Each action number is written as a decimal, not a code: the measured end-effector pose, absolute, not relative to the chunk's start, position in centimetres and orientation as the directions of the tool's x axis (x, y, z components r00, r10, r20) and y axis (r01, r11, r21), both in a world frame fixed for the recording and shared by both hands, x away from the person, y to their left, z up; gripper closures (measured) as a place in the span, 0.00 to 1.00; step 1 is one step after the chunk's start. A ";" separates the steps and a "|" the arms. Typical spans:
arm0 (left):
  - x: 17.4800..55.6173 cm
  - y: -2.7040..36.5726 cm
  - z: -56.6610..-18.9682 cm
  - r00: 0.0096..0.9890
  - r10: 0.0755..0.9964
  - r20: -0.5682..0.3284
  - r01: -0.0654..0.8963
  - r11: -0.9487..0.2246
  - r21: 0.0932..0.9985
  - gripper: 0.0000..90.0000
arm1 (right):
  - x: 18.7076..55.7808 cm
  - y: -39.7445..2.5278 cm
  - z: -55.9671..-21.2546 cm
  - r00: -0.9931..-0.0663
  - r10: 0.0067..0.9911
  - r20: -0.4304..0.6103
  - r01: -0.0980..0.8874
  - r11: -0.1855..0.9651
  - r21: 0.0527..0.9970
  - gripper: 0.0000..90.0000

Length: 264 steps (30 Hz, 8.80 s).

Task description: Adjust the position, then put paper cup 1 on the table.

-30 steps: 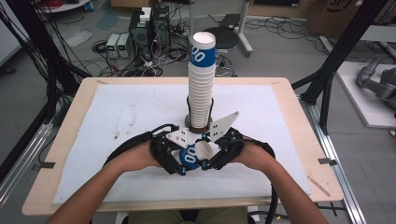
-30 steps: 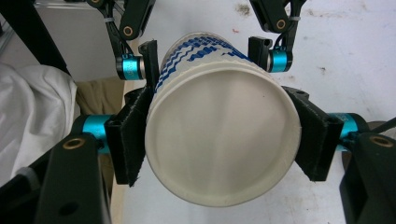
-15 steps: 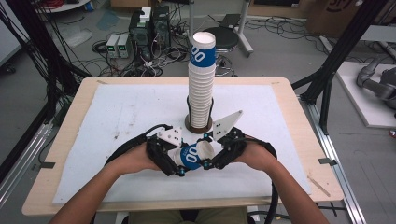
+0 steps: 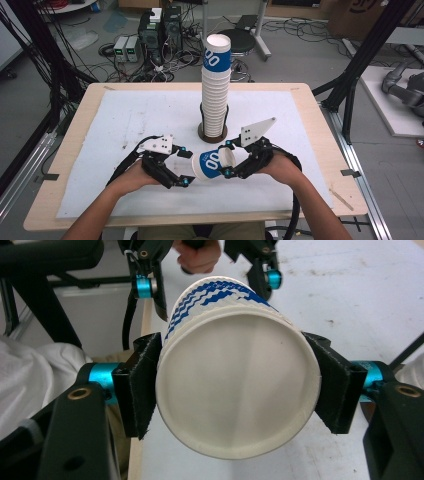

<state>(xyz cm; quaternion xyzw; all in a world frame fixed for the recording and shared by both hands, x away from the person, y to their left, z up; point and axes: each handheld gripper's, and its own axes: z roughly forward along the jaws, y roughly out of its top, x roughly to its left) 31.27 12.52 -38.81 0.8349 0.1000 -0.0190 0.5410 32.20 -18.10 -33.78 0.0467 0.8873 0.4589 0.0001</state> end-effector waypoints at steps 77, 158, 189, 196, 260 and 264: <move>30.5 10.2 -39.8 0.986 0.119 -0.115 0.131 -0.142 0.981 0.29 | 31.5 -20.6 -38.7 -0.963 0.101 0.248 0.266 0.240 0.934 0.24; 31.7 6.6 -34.8 0.982 0.186 -0.028 0.148 -0.668 0.730 0.22 | 31.3 -12.2 -34.9 -0.988 0.014 -0.153 -0.060 0.882 0.467 0.34; 31.7 13.3 -36.3 0.933 0.337 -0.128 0.194 -0.170 0.966 0.20 | 31.7 -19.8 -36.9 -0.970 0.239 -0.039 0.105 0.561 0.821 0.34; 31.5 14.3 -37.6 0.914 0.376 -0.153 0.217 -0.135 0.967 0.19 | 31.3 -22.5 -37.8 -0.944 0.325 -0.057 0.096 0.435 0.896 0.33; 31.1 18.9 -41.9 0.792 0.601 -0.109 0.166 -0.040 0.985 0.21 | 31.4 -31.8 -40.6 -0.703 0.711 -0.004 0.160 0.163 0.974 0.32; 31.0 18.8 -41.8 0.793 0.600 -0.104 0.162 -0.042 0.986 0.21 | 32.2 -32.3 -40.9 -0.671 0.742 0.003 0.178 0.158 0.971 0.32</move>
